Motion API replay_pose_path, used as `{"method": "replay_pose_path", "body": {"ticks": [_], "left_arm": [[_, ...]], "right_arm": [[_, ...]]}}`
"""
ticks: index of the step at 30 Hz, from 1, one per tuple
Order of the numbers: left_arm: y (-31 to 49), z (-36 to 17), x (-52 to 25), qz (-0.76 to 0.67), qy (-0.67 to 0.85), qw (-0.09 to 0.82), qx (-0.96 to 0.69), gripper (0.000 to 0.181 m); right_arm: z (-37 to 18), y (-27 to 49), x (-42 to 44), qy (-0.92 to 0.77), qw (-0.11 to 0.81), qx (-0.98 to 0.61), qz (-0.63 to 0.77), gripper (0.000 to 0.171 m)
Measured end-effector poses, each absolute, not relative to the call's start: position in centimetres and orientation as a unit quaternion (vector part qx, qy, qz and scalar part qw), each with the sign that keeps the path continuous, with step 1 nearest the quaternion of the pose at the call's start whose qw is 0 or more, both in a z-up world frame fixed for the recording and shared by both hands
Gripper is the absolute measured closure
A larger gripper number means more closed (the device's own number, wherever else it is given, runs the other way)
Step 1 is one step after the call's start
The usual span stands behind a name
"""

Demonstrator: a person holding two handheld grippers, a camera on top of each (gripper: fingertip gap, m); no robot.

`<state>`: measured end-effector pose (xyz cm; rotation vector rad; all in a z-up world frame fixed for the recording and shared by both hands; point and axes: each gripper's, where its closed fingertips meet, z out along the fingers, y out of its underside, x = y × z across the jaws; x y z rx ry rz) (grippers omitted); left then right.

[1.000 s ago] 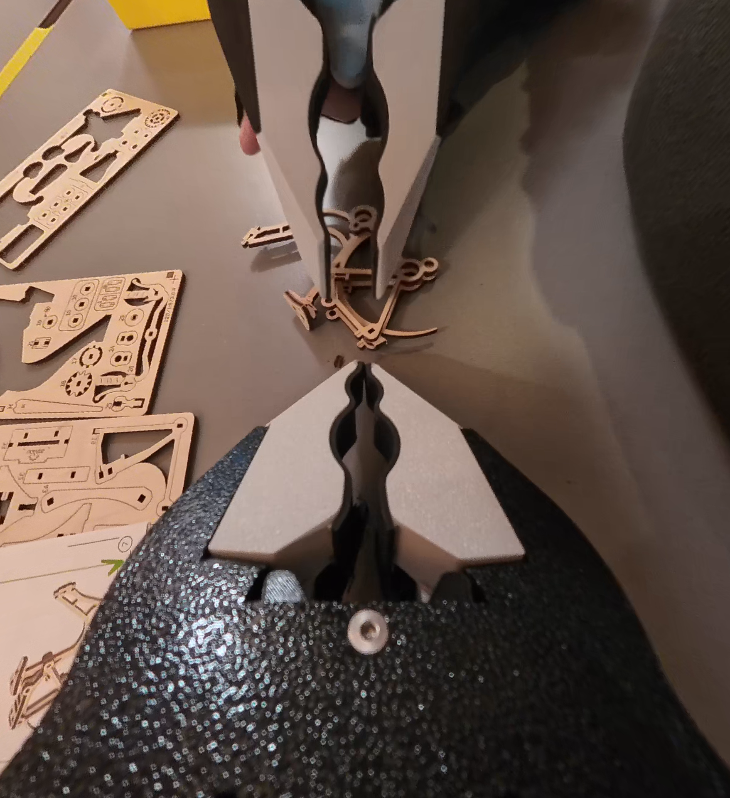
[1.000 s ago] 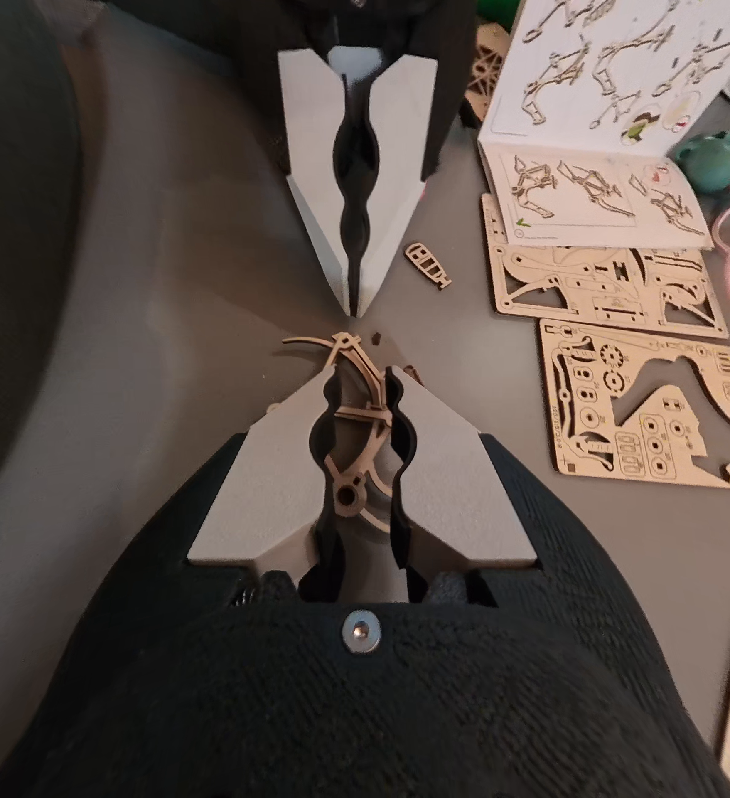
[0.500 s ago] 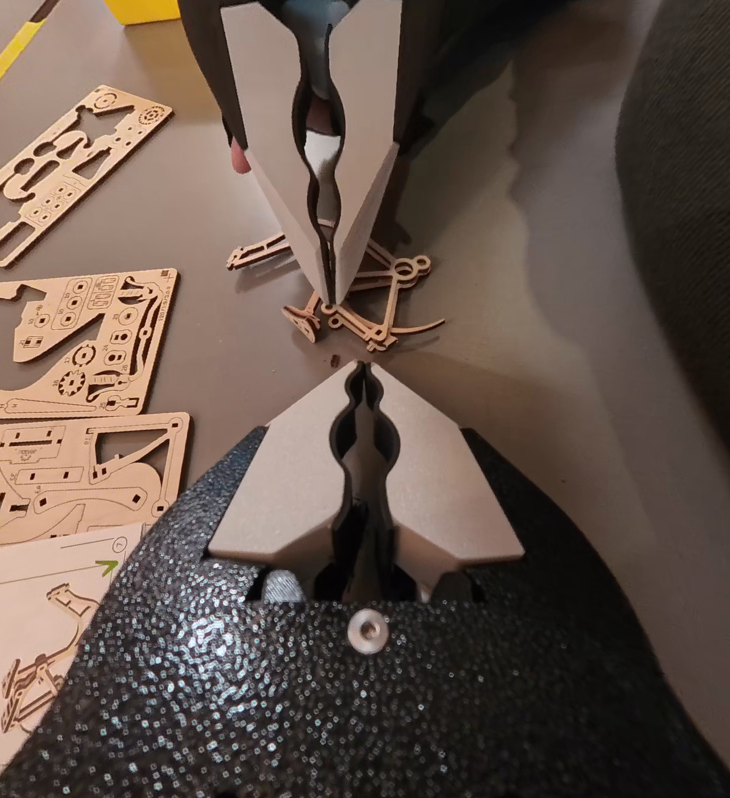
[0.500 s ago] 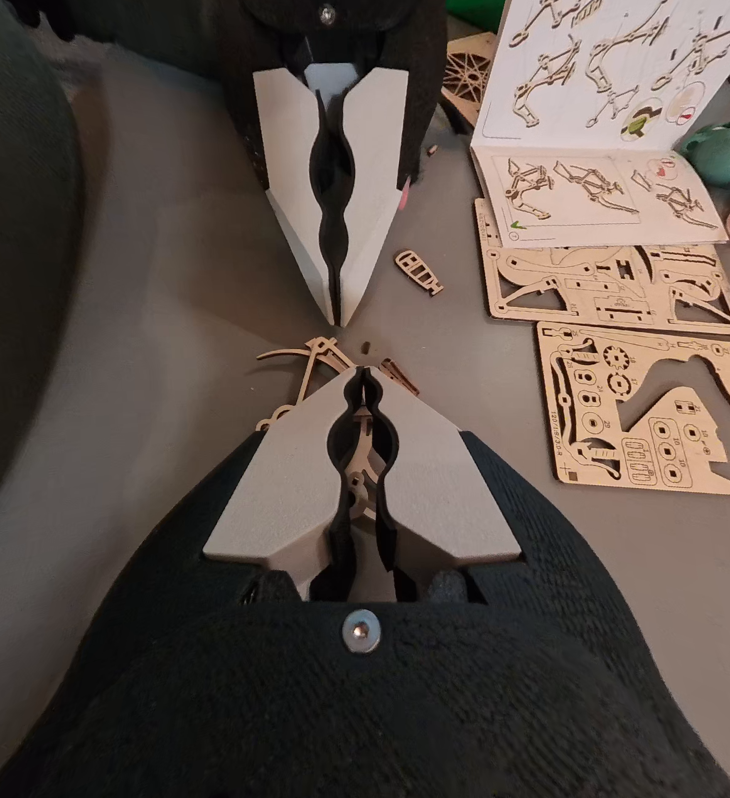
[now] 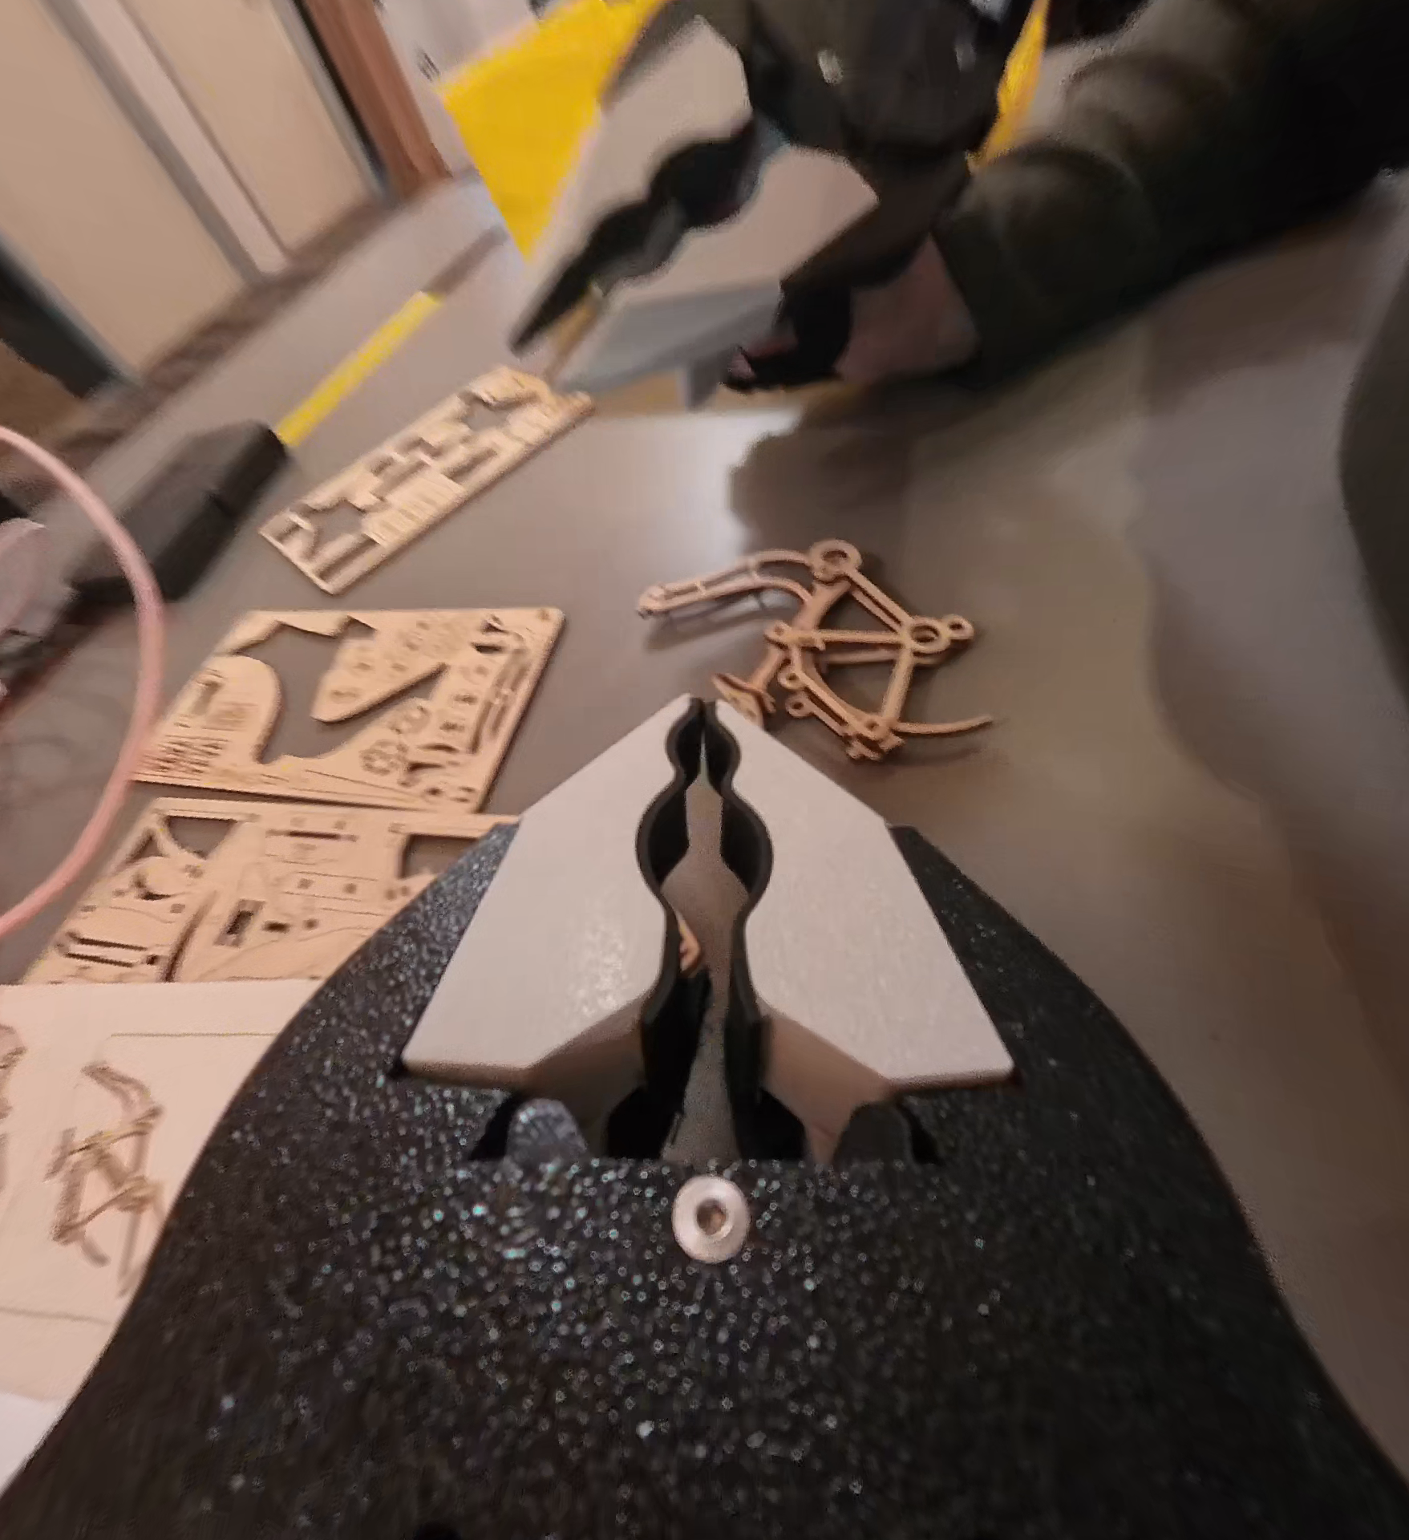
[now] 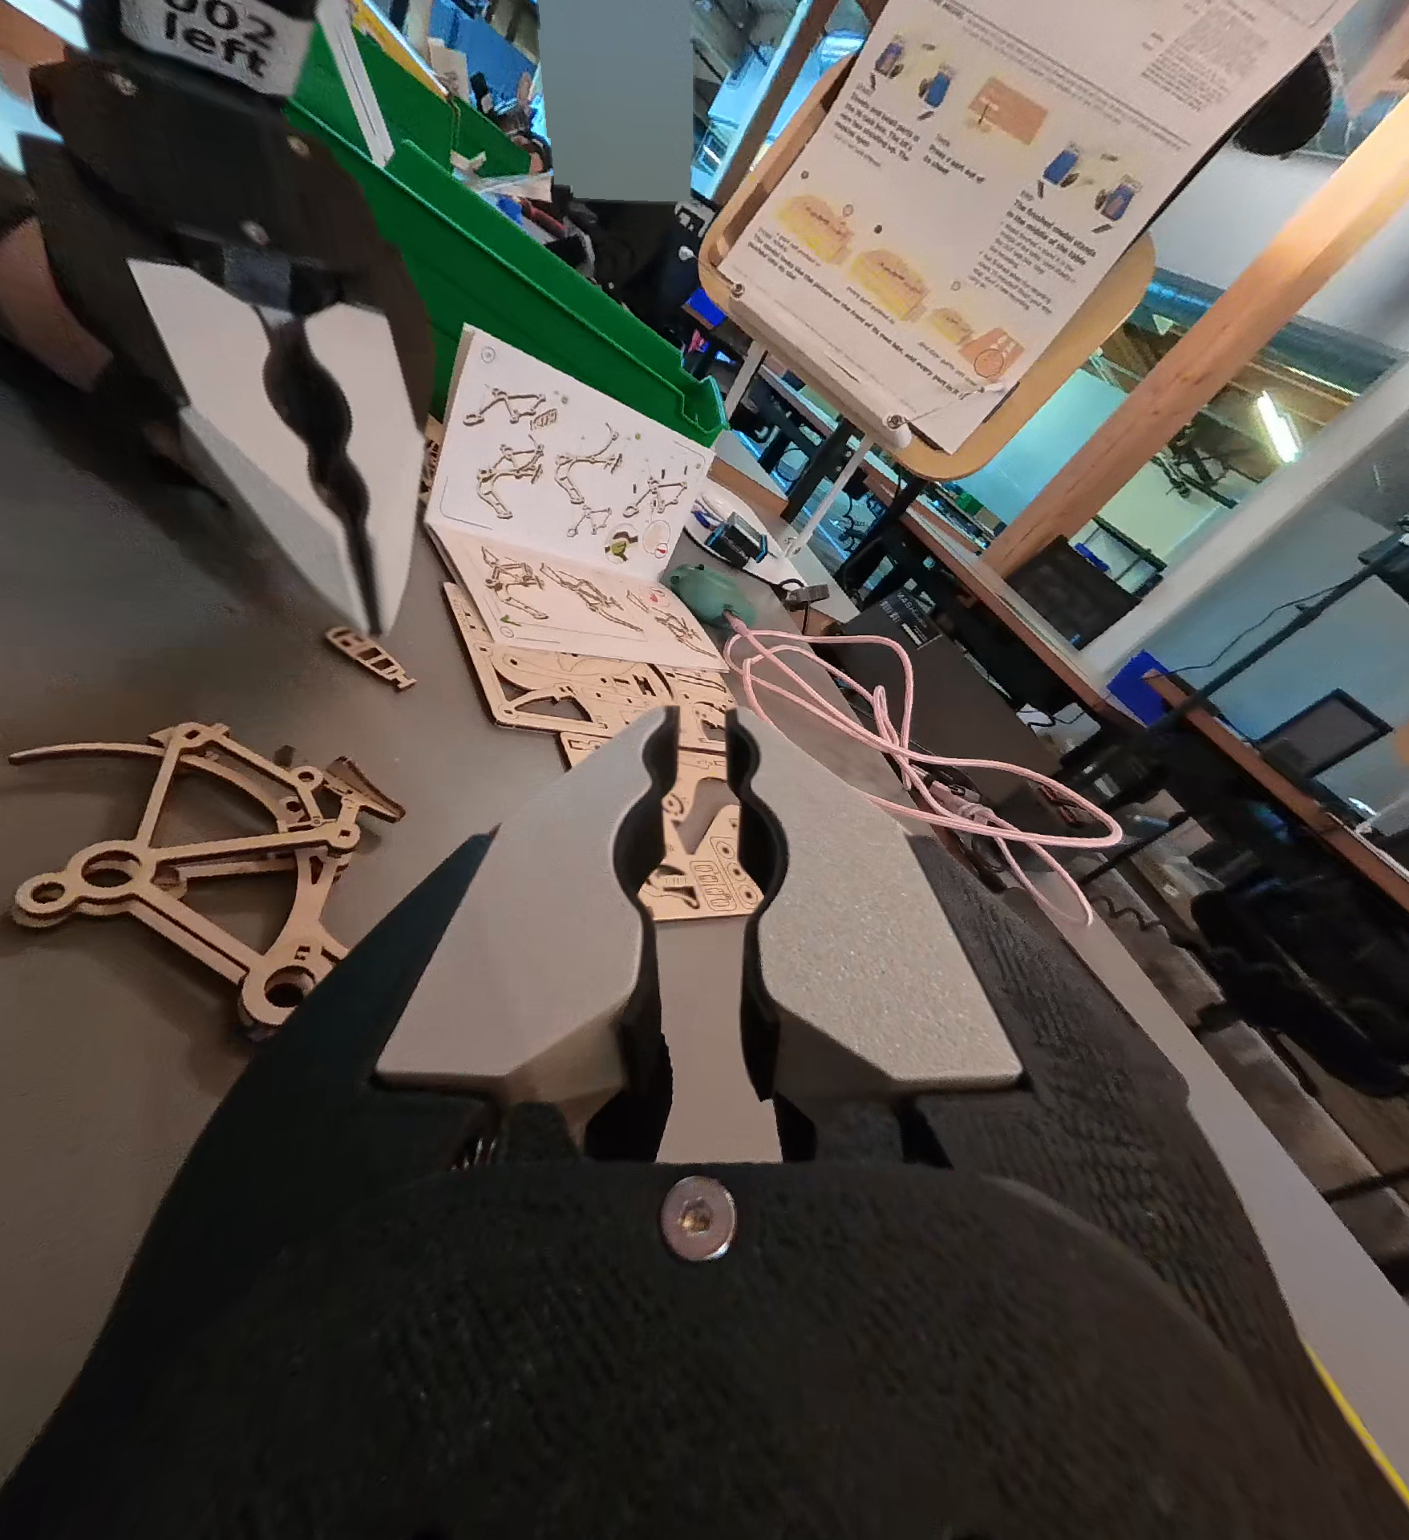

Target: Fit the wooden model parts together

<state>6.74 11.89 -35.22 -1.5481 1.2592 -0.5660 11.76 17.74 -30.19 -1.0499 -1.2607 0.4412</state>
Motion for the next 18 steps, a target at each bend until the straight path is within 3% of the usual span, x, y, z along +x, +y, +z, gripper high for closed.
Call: {"method": "replay_pose_path", "body": {"ticks": [5,18], "left_arm": [[13.3,-32.7,6.1,-0.2,0.487,0.605,-0.597,0.181],[14.8,-30.9,6.7,-0.169,0.483,0.66,-0.55,0.181]], "right_arm": [[-30.3,18.9,12.0,-0.535,0.661,-0.491,0.191,0.171],[-30.8,22.2,13.9,-0.487,0.662,-0.555,0.13,0.171]]}}
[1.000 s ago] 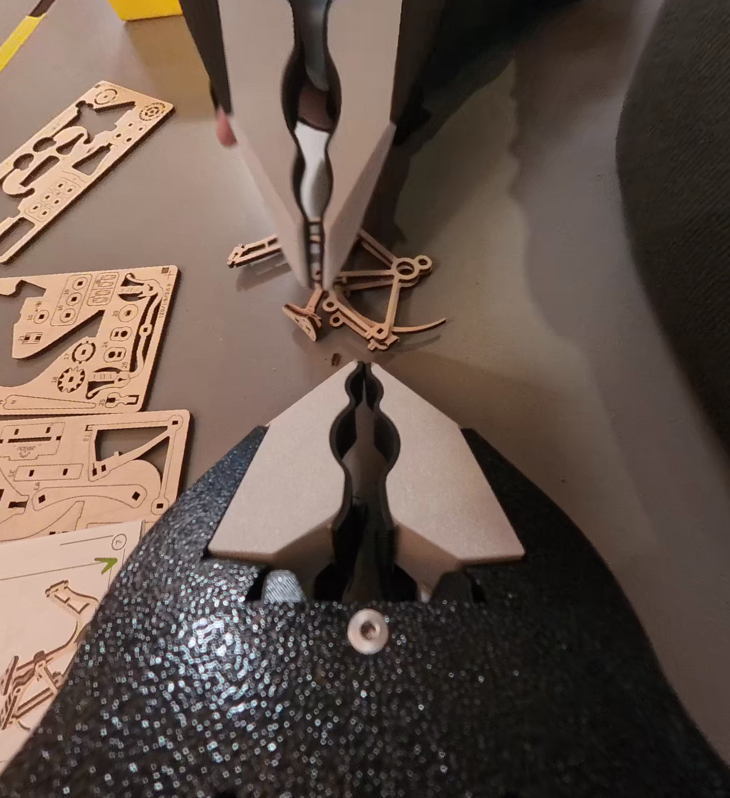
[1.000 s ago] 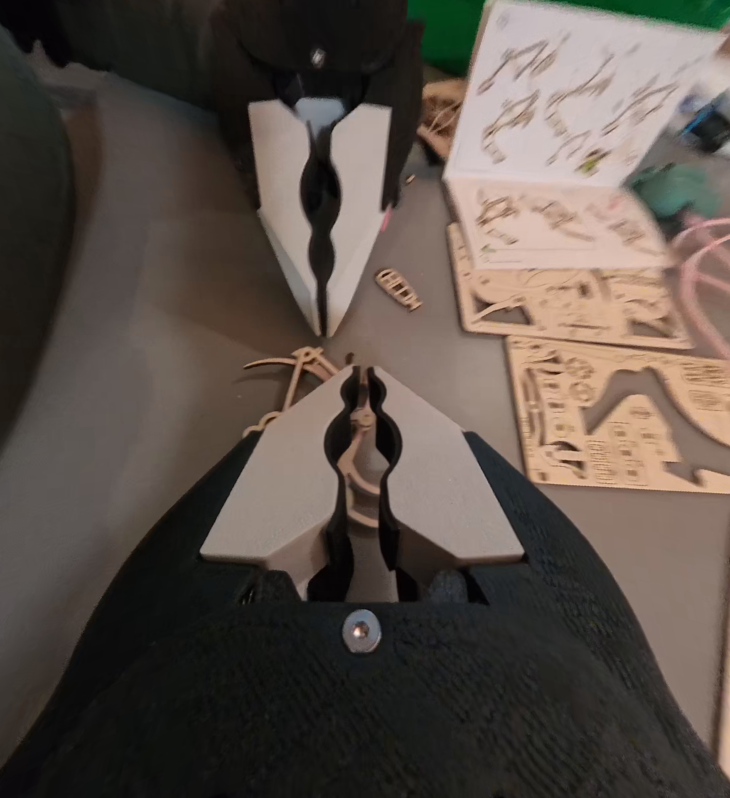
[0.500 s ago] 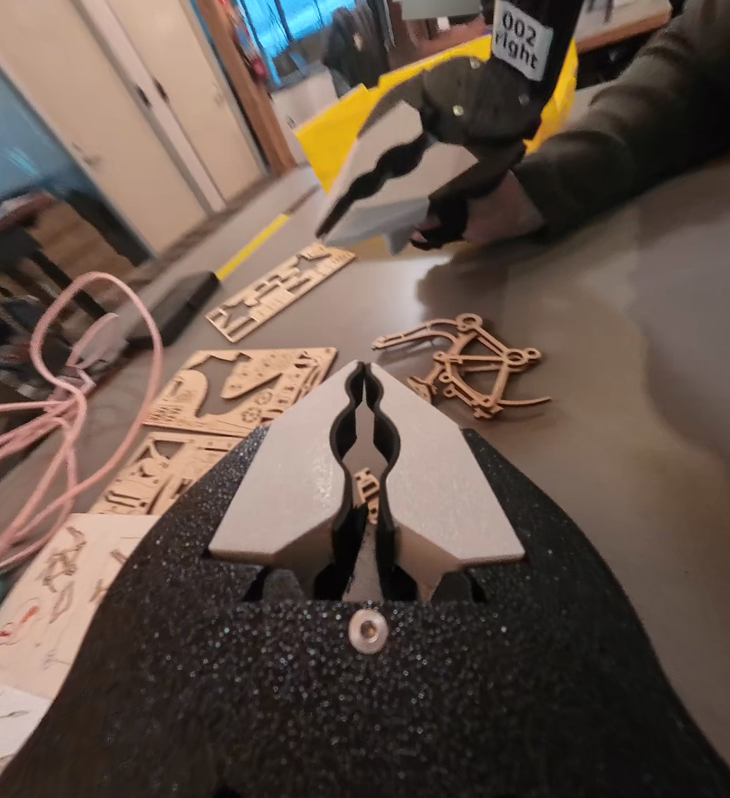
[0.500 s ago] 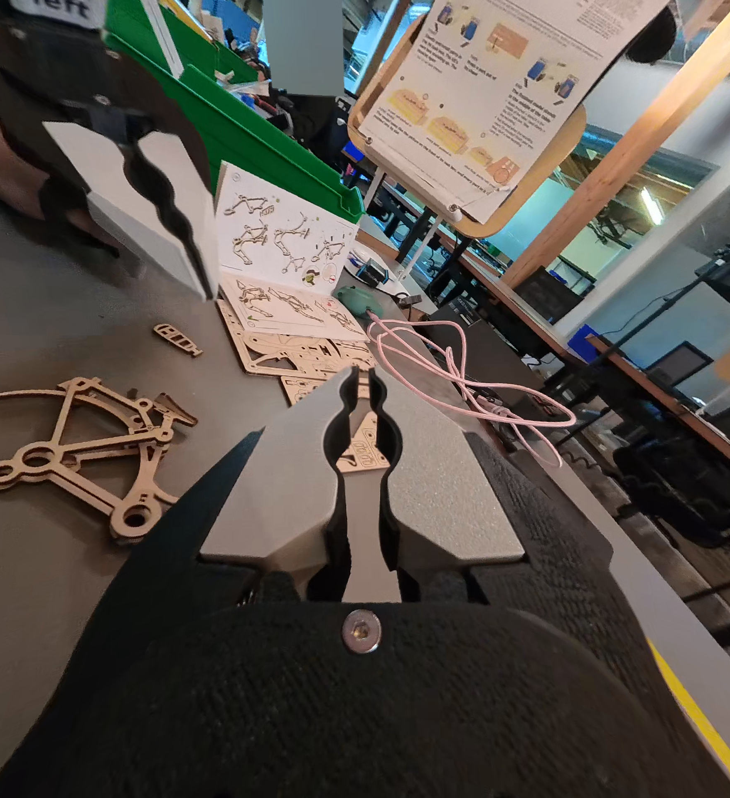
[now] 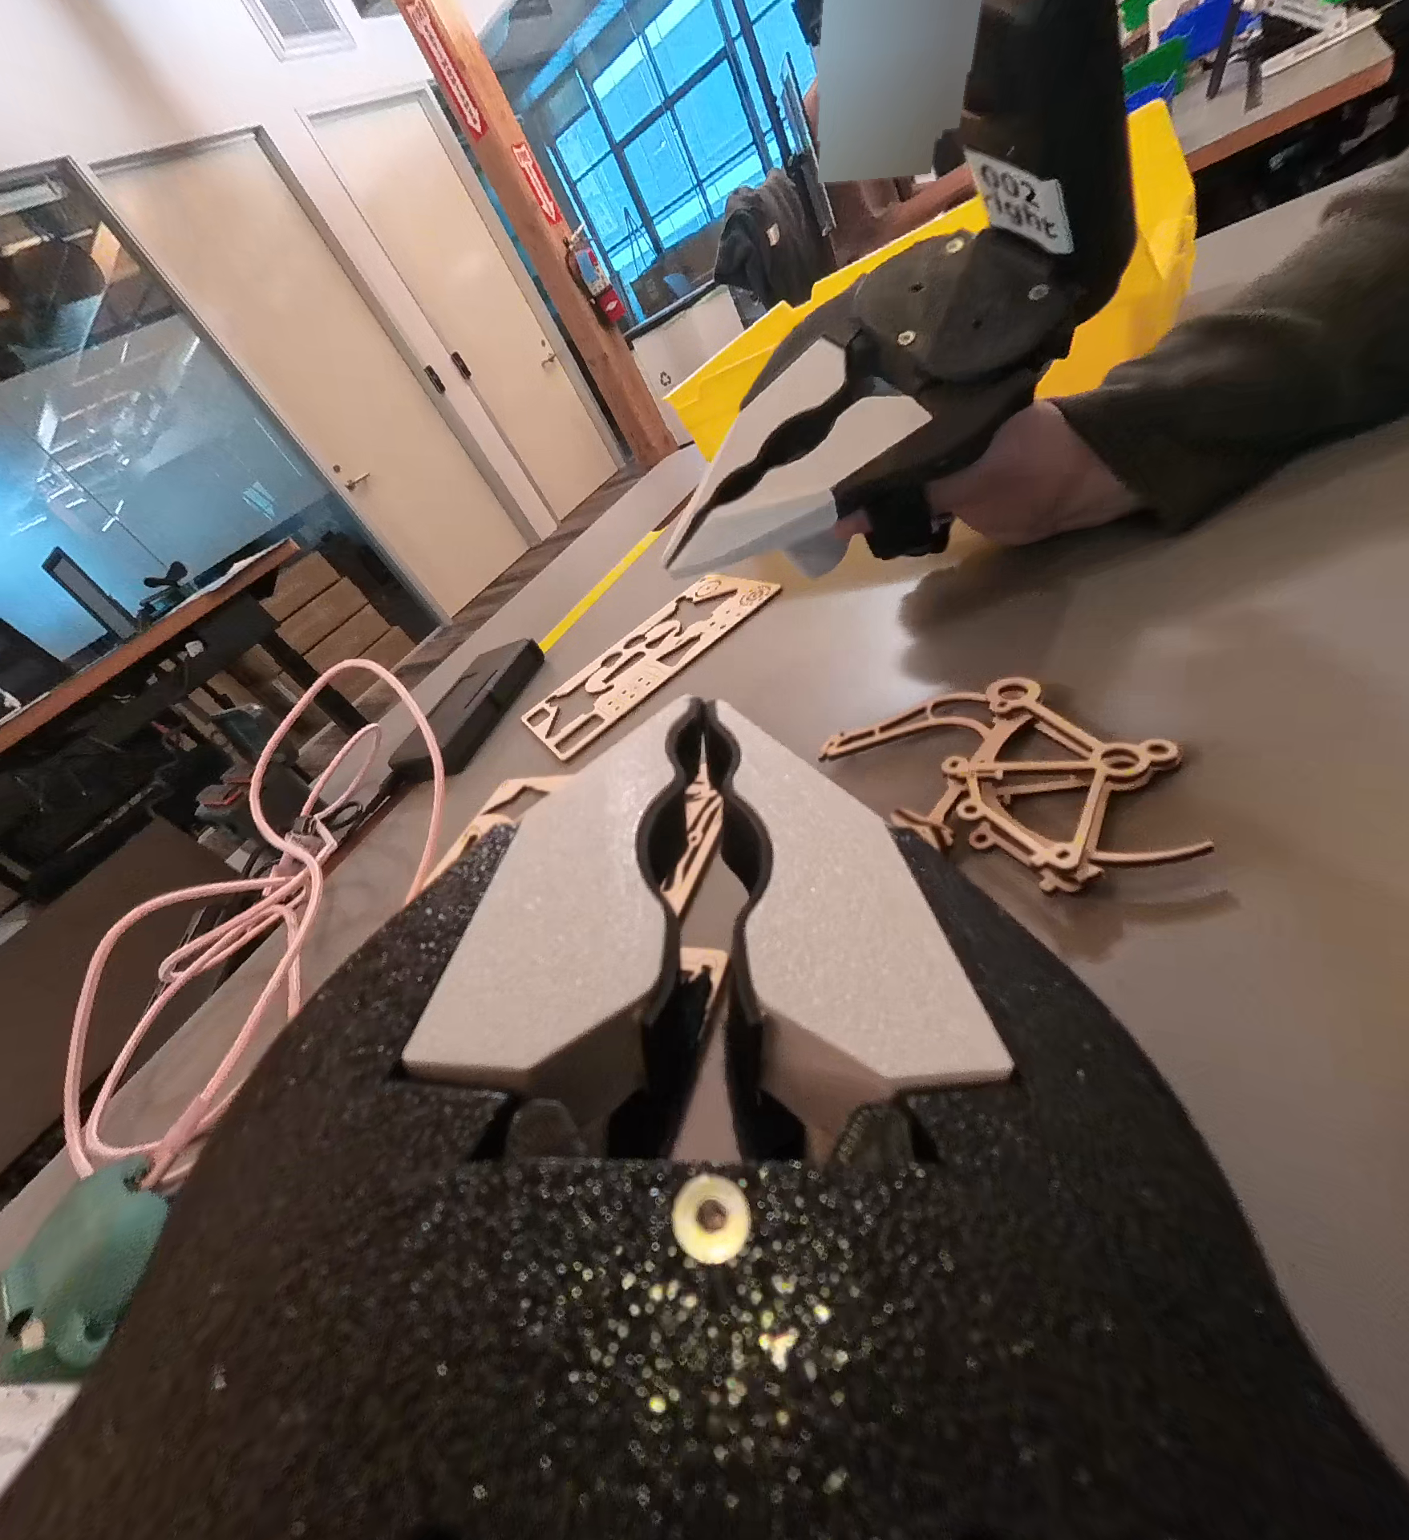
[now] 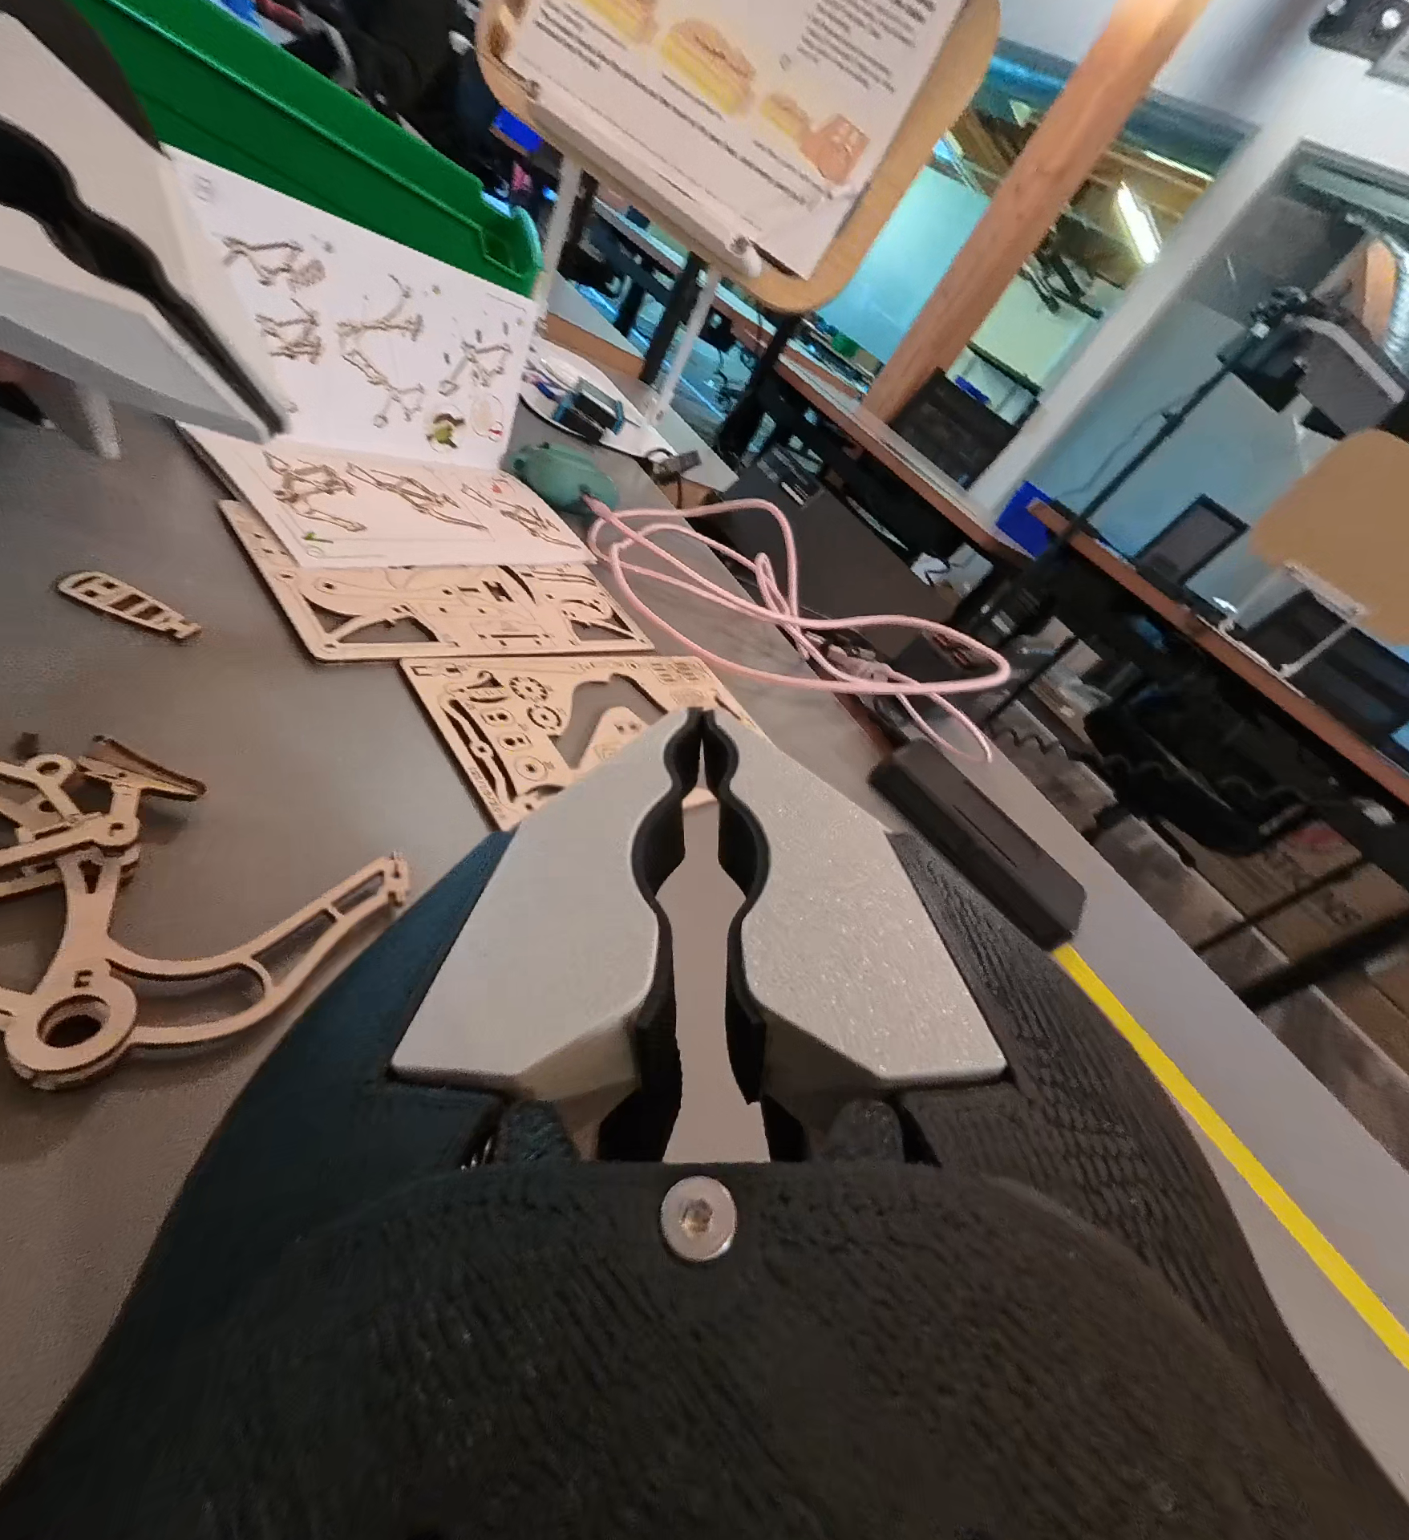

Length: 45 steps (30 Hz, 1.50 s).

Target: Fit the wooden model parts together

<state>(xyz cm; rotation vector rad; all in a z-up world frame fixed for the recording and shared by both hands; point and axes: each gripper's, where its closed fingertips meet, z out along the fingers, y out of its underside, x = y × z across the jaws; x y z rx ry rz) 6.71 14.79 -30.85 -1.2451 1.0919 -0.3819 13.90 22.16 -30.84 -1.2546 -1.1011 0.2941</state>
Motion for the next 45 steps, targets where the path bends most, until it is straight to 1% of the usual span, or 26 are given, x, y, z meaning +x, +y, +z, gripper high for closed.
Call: {"method": "replay_pose_path", "body": {"ticks": [7,11,14,16,17,20,22,24,30,34,37,40,45], "left_arm": [[13.4,-29.9,8.1,-0.236,0.495,0.662,-0.511,0.181],[11.5,-29.1,8.3,-0.281,0.496,0.664,-0.483,0.181],[10.8,-28.8,8.0,-0.283,0.497,0.669,-0.475,0.181],[10.8,-28.5,7.7,-0.28,0.49,0.677,-0.471,0.181],[10.9,-28.3,7.5,-0.281,0.486,0.68,-0.472,0.181],[11.4,-28.3,7.3,-0.291,0.472,0.678,-0.483,0.181],[11.7,-28.3,7.1,-0.3,0.464,0.675,-0.489,0.181],[11.9,-28.4,7.1,-0.304,0.459,0.671,-0.496,0.181],[12.1,-28.8,7.4,-0.31,0.461,0.661,-0.504,0.181],[12.1,-28.9,7.6,-0.307,0.465,0.66,-0.503,0.181],[12.1,-29.0,7.6,-0.306,0.468,0.659,-0.503,0.181],[12.1,-29.0,7.7,-0.307,0.47,0.657,-0.504,0.181],[12.1,-29.1,7.7,-0.31,0.468,0.654,-0.506,0.181]], "right_arm": [[-30.8,22.5,16.5,-0.447,0.67,-0.59,0.05,0.171],[-30.9,20.6,16.2,-0.439,0.668,-0.599,0.054,0.171],[-31.0,18.6,15.2,-0.45,0.661,-0.593,0.096,0.166],[-31.4,16.8,13.9,-0.474,0.633,-0.591,0.161,0.163],[-31.9,15.9,13.2,-0.488,0.604,-0.599,0.197,0.159],[-34.1,13.1,11.4,-0.529,0.477,-0.639,0.292,0.155],[-35.5,12.1,10.9,-0.542,0.415,-0.665,0.304,0.151],[-36.6,11.8,10.8,-0.554,0.388,-0.68,0.283,0.15],[-37.8,12.1,11.2,-0.537,0.345,-0.735,0.229,0.15],[-36.4,10.9,11.1,-0.496,0.334,-0.76,0.253,0.152],[-37.3,10.1,11.0,-0.488,0.312,-0.78,0.236,0.153],[-39.1,9.8,11.0,-0.486,0.28,-0.802,0.204,0.156],[-39.0,9.9,11.0,-0.476,0.285,-0.804,0.213,0.168]]}}
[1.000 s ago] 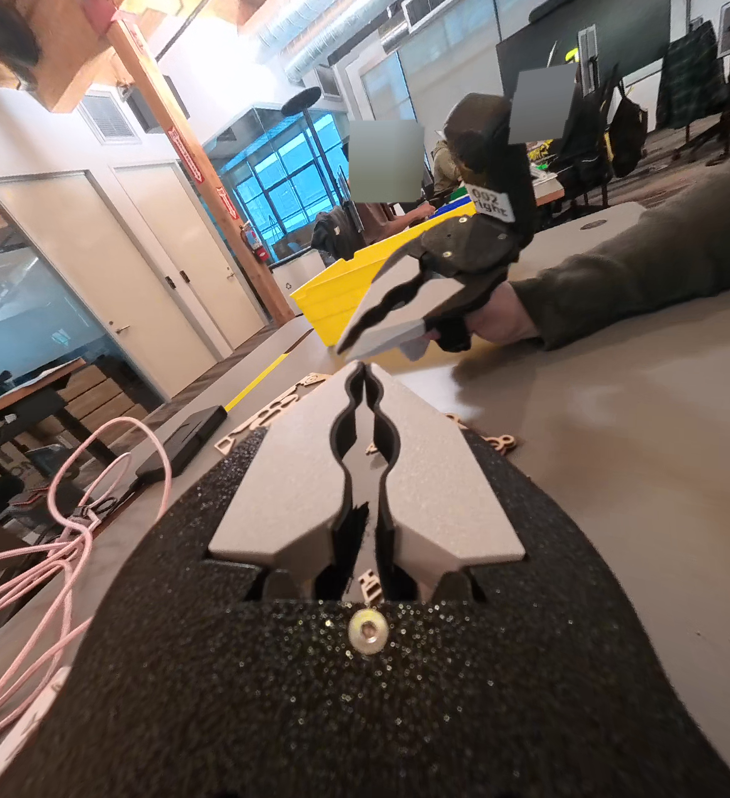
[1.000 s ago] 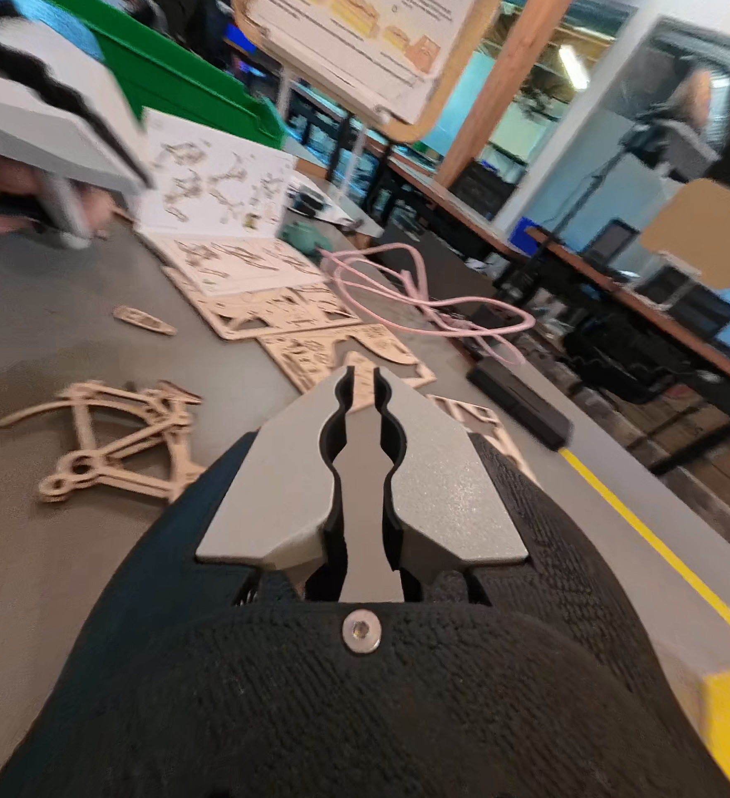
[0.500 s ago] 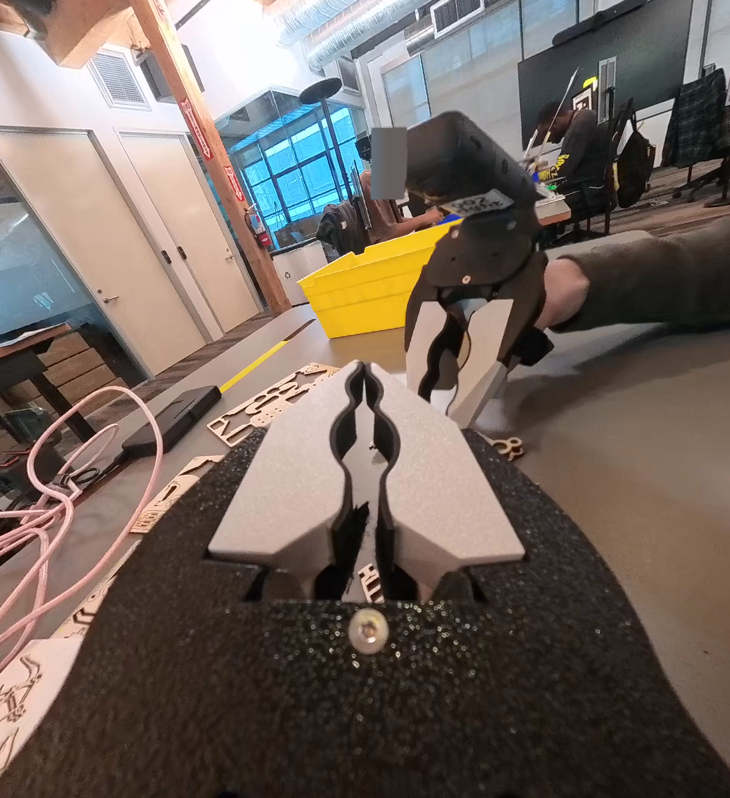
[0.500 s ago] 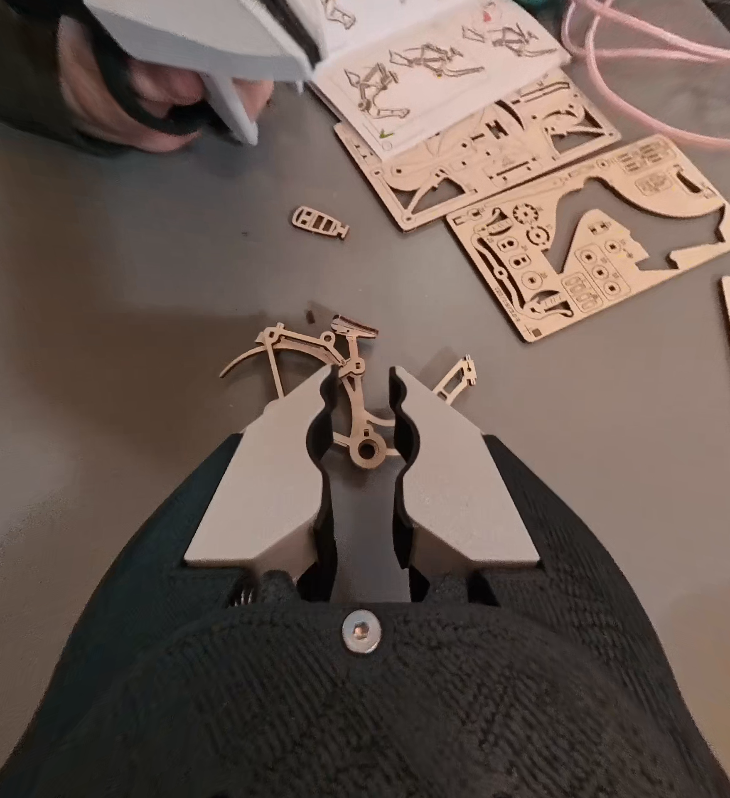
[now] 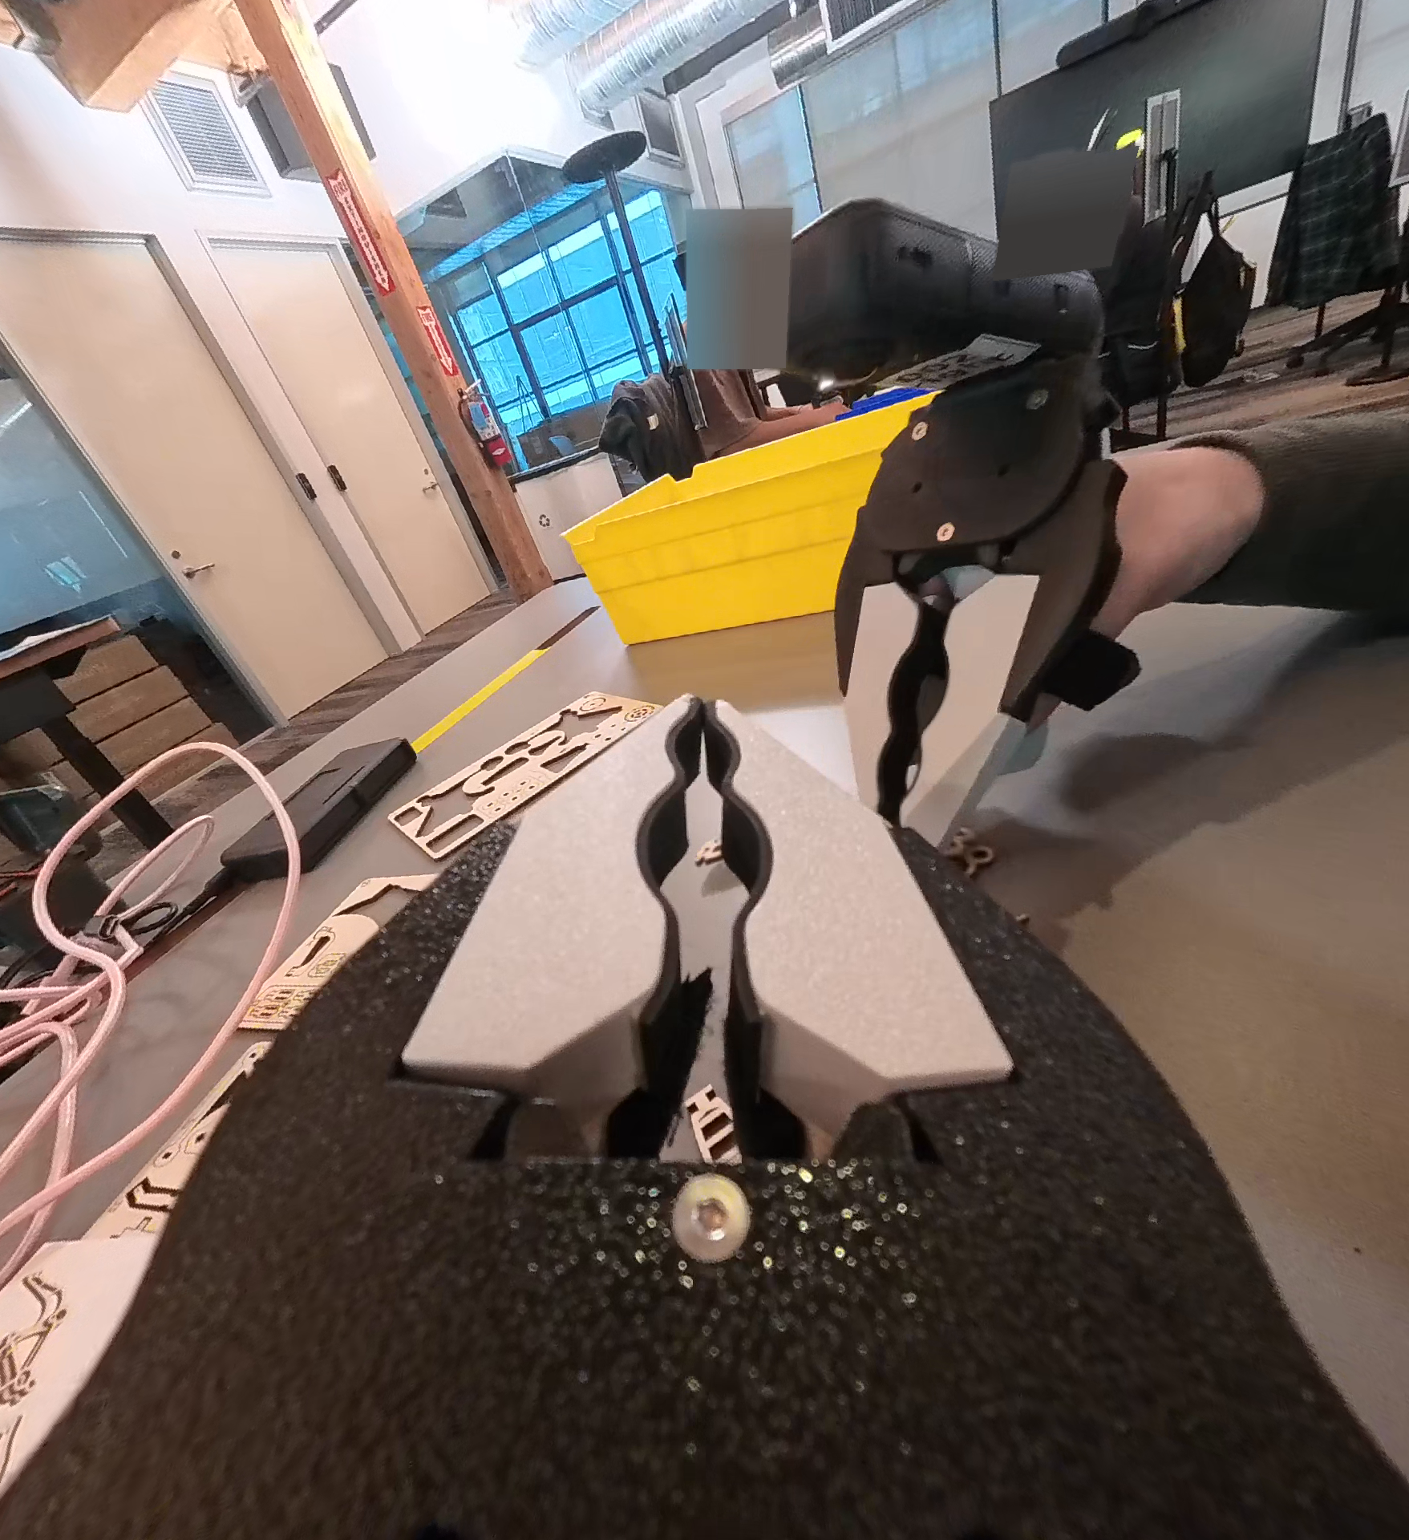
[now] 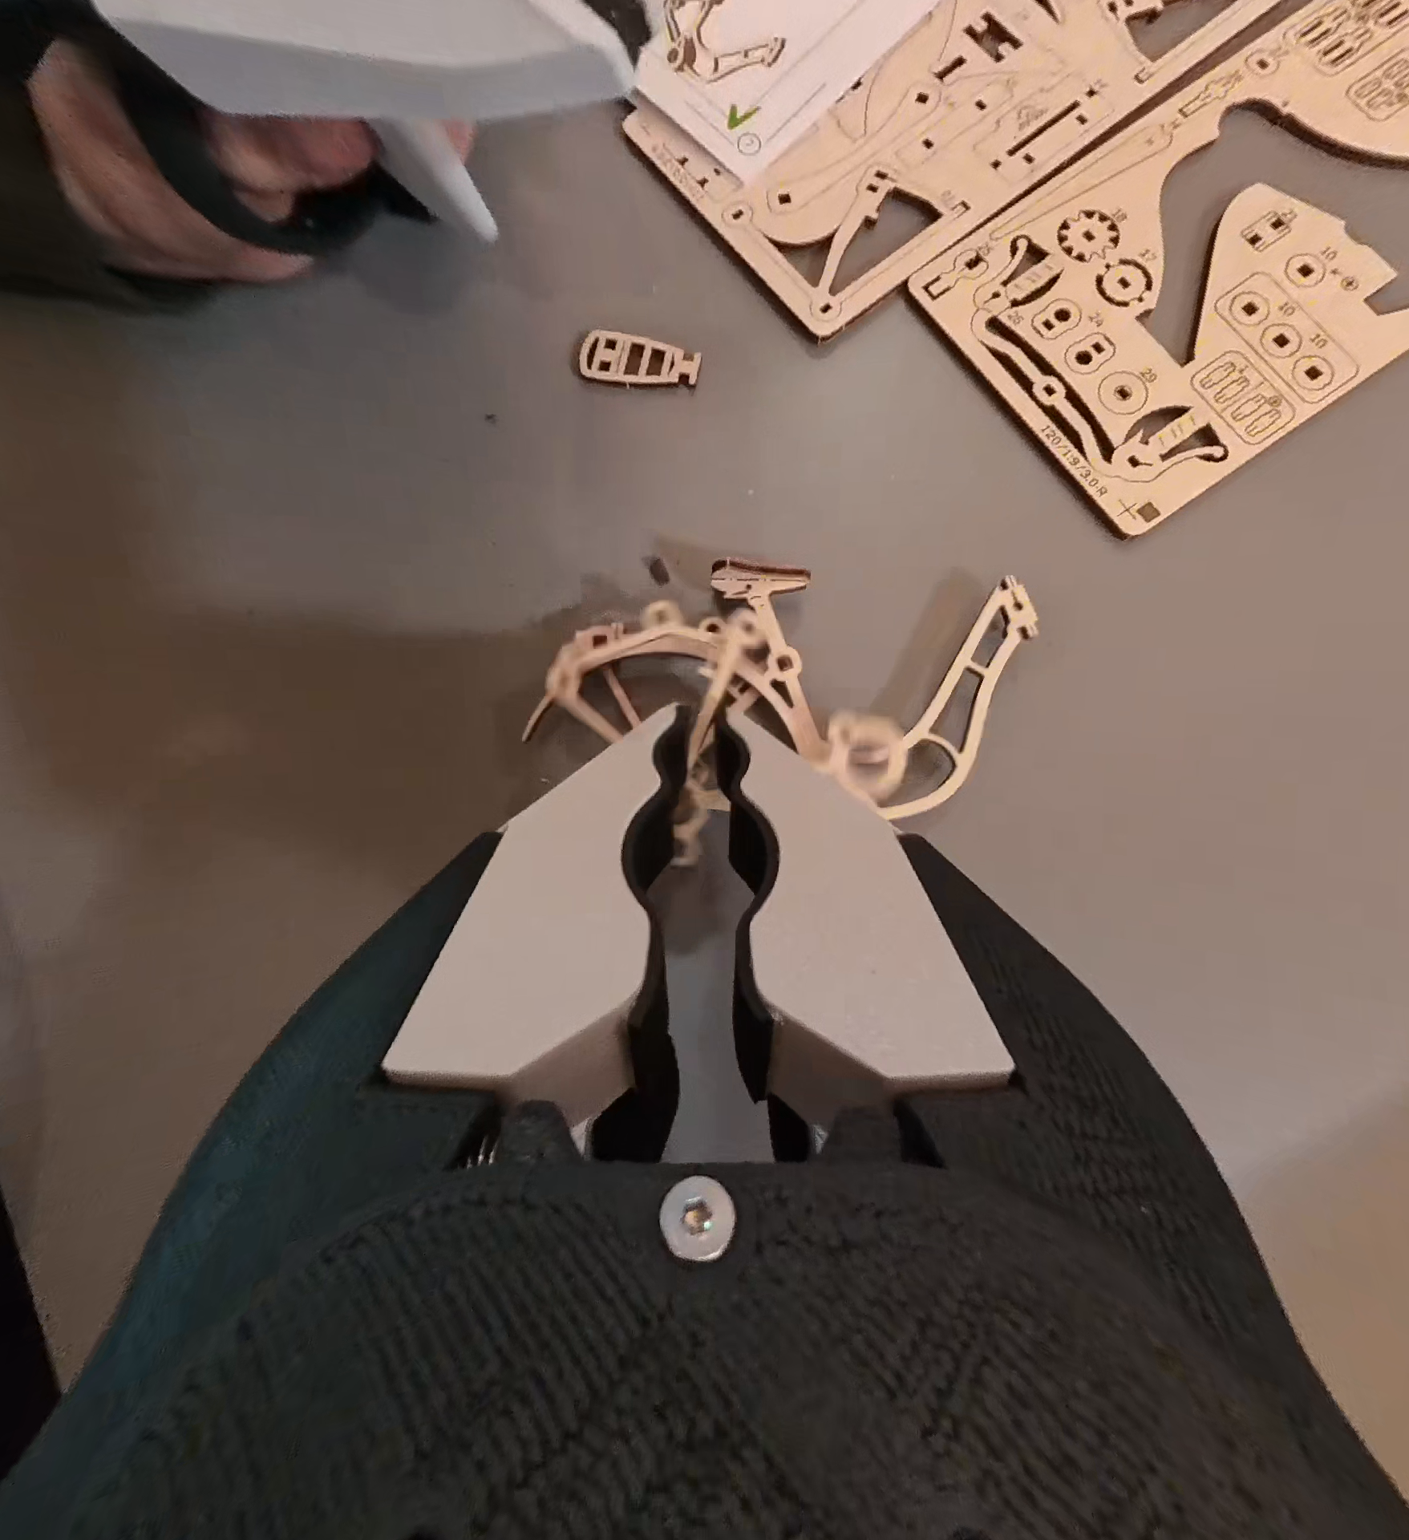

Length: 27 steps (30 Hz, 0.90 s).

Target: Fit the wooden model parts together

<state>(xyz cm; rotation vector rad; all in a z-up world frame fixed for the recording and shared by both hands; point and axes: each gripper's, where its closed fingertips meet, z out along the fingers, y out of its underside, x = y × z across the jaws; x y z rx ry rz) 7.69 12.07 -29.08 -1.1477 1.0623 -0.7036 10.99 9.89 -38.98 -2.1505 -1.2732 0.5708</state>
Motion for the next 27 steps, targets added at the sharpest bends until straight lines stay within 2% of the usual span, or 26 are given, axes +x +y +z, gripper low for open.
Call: {"method": "replay_pose_path", "body": {"ticks": [8,15,27], "left_arm": [[12.1,-29.1,7.6,-0.314,0.465,0.653,-0.508,0.181],[12.2,-29.1,7.5,-0.319,0.462,0.651,-0.51,0.181],[12.3,-29.2,7.5,-0.324,0.46,0.647,-0.514,0.181]], "right_arm": [[-36.5,11.2,11.9,-0.438,0.344,-0.785,0.269,0.17],[-34.1,15.1,16.0,-0.368,0.454,-0.786,0.2,0.17],[-34.3,15.9,17.1,-0.353,0.467,-0.791,0.179,0.17]]}}
